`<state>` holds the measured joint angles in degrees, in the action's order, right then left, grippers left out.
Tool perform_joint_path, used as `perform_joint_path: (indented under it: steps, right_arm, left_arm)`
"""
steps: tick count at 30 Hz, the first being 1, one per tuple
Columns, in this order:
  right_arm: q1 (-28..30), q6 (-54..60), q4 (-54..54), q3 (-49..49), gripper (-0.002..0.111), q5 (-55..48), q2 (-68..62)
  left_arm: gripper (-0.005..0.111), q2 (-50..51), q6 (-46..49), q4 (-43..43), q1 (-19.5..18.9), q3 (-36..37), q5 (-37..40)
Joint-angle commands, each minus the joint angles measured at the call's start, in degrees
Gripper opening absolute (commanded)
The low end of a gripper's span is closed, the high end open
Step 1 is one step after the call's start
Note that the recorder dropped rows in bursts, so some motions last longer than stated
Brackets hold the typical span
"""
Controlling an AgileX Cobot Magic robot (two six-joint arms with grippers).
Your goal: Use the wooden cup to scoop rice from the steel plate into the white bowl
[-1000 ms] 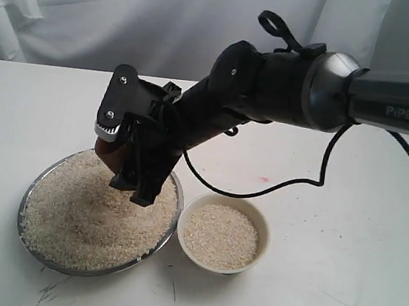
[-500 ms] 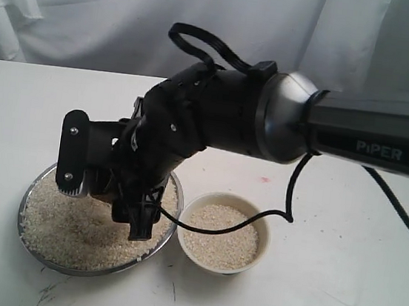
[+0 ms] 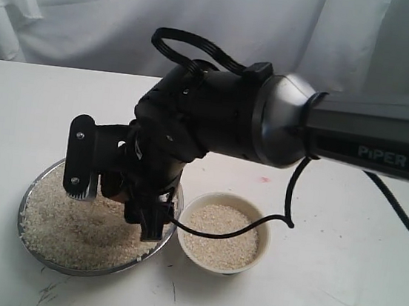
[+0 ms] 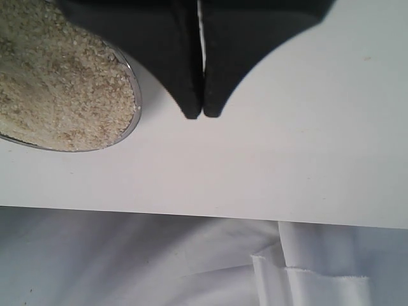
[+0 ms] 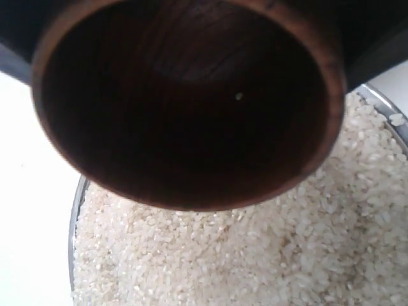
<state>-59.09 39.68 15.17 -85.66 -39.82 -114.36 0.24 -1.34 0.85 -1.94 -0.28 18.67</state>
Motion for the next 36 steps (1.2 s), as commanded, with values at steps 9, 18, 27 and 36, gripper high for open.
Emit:
perform_joint_path:
  steps: [9,18,27,36]
  right_arm:
    - [-0.11,-3.36,-5.84,0.06,0.000,2.65,1.52]
    - [0.69,-2.75,10.03,0.06,0.000,2.04,0.82]
    - [0.83,-6.71,17.80,0.06,0.000,-1.36,-2.23]
    - [0.83,-6.84,16.51,0.06,0.000,-2.69,-2.11]
  left_arm:
    - [0.000,-0.24,0.00,0.09,-0.11,0.28,-0.40]
    - [0.000,-0.24,0.00,0.09,-0.11,0.28,-0.40]
    - [0.000,-0.24,0.00,0.09,-0.11,0.28,-0.40]
    - [0.000,-0.24,0.00,0.09,-0.11,0.28,-0.40]
